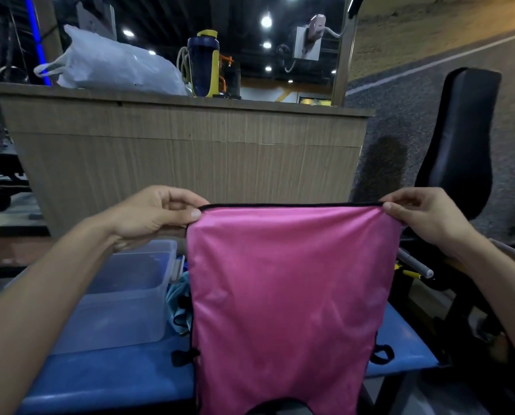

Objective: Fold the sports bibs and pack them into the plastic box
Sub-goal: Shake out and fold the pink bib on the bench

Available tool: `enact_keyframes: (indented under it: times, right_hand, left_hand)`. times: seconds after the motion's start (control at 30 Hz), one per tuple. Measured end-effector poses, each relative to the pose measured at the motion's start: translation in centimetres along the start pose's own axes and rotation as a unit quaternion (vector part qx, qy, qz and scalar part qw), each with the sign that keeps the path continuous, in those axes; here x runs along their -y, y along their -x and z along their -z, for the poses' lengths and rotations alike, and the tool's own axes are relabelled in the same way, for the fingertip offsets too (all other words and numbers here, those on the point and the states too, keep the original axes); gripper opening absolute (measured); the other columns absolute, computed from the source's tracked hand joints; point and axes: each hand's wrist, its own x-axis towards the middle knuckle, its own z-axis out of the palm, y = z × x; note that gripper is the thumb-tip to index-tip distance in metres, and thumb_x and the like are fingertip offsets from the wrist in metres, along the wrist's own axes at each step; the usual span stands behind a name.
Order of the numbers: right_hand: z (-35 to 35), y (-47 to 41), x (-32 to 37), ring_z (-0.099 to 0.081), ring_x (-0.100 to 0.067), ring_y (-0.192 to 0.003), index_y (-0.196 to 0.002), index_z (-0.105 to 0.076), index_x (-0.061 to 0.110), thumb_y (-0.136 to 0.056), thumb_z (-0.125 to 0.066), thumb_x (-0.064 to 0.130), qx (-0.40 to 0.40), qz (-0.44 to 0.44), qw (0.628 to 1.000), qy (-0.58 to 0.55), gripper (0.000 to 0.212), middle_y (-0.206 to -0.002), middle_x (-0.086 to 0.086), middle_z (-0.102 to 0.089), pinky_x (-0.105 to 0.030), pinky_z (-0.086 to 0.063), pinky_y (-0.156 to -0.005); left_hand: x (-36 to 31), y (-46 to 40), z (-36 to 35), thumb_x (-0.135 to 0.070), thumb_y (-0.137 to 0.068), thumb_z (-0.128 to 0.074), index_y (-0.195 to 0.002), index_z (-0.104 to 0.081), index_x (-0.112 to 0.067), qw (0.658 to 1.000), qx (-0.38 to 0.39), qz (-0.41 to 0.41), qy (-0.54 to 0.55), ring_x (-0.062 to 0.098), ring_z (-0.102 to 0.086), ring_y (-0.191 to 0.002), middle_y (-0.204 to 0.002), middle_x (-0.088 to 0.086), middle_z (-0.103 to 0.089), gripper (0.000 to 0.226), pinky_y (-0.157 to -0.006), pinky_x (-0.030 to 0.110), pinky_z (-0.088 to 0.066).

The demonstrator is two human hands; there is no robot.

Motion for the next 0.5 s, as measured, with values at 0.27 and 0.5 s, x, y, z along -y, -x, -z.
enact_keyframes:
  times: [0.27,0.5]
  right_hand:
    - [0.4,1.1,-0.7,-0.061,-0.019,-0.080,-0.091,-0.073,0.007,-0.093,-0.069,0.010,0.124,-0.056,0.987,-0.081,0.006,-0.079,-0.004,-0.069,-0.036,-0.053,-0.080]
    - [2.6,2.1,0.6,-0.064,-0.013,-0.072,-0.096,-0.064,-0.001,-0.090,-0.058,0.010,0.265,-0.127,0.917,-0.271,0.014,-0.082,-0.011,-0.064,-0.021,-0.059,-0.068]
  left_hand:
    - [-0.8,0.1,-1.2,-0.018,-0.084,-0.082,-0.097,-0.077,-0.024,0.936,-0.040,-0.037,-0.349,0.009,-0.074,-0.077,-0.083,-0.005,-0.078,0.016,-0.074,0.025,-0.057]
    - [-0.8,1.6,-0.3,-0.023,-0.084,-0.081,-0.078,-0.073,-0.013,0.985,0.156,-0.070,-0.011,0.003,-0.052,-0.056,-0.067,0.000,-0.060,0.014,-0.053,0.011,-0.042]
